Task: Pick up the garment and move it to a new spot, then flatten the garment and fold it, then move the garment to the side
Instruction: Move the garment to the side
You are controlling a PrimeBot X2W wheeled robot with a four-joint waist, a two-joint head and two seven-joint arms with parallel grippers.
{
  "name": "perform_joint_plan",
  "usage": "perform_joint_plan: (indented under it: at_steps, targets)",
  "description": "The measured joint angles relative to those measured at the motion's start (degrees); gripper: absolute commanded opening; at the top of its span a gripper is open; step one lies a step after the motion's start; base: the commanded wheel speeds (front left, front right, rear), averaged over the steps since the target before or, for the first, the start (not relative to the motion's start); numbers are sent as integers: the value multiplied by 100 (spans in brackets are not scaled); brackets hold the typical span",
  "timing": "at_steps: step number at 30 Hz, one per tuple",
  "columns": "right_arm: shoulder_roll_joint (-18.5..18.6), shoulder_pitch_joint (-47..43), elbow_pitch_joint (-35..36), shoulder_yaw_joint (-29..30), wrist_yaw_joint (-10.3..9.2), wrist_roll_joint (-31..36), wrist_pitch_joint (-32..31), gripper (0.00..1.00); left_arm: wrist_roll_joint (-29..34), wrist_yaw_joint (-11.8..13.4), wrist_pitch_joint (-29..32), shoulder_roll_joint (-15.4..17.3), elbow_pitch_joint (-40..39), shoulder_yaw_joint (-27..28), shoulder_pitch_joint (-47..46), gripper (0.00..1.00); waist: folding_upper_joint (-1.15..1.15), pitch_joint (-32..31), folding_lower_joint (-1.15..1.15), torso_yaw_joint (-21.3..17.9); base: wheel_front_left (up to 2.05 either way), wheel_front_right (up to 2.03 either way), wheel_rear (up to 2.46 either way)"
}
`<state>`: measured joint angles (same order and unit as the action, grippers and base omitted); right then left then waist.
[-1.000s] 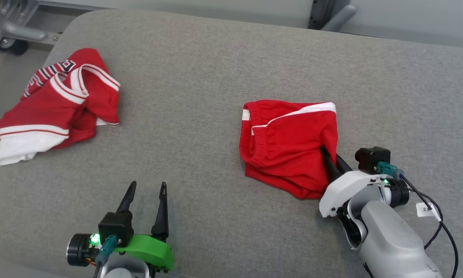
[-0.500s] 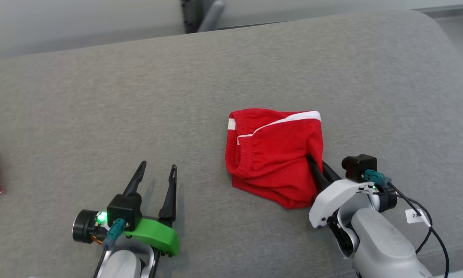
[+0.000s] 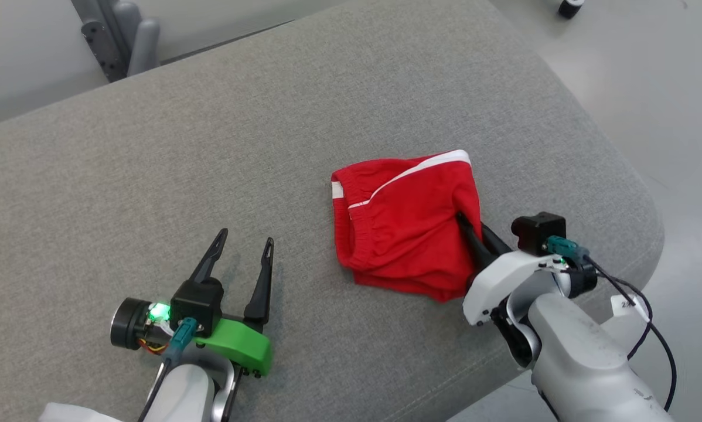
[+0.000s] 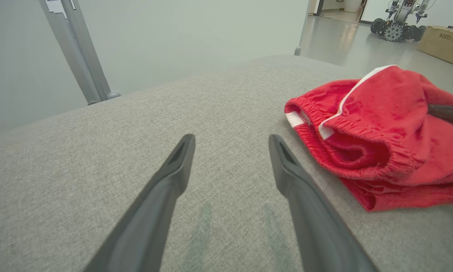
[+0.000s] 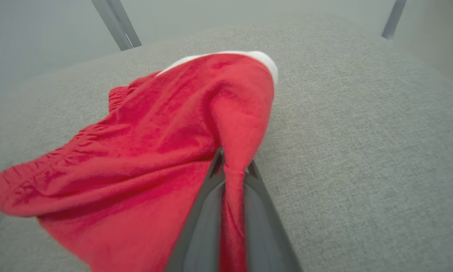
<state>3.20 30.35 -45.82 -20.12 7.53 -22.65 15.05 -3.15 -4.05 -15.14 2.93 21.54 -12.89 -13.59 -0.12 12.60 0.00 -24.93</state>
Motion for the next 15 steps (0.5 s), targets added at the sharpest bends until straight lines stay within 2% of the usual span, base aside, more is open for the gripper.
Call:
perform_joint_plan:
  at_steps: [6,11,15]
  targets:
    - [455,623,-347,38,1,292,1,0,102,-14,1,146,-27,49,-146,100,0,189,0,116,0,0,0]
    - [1026,1287,-1125,155,1,459,0,0,177,4,1,225,-131,113,-242,100,0,337,0,498,0,0,0]
    - [1648,1814,-1895,381,1,656,-9,0,190,51,0,282,-236,151,-272,100,0,546,0,895,0,0,0]
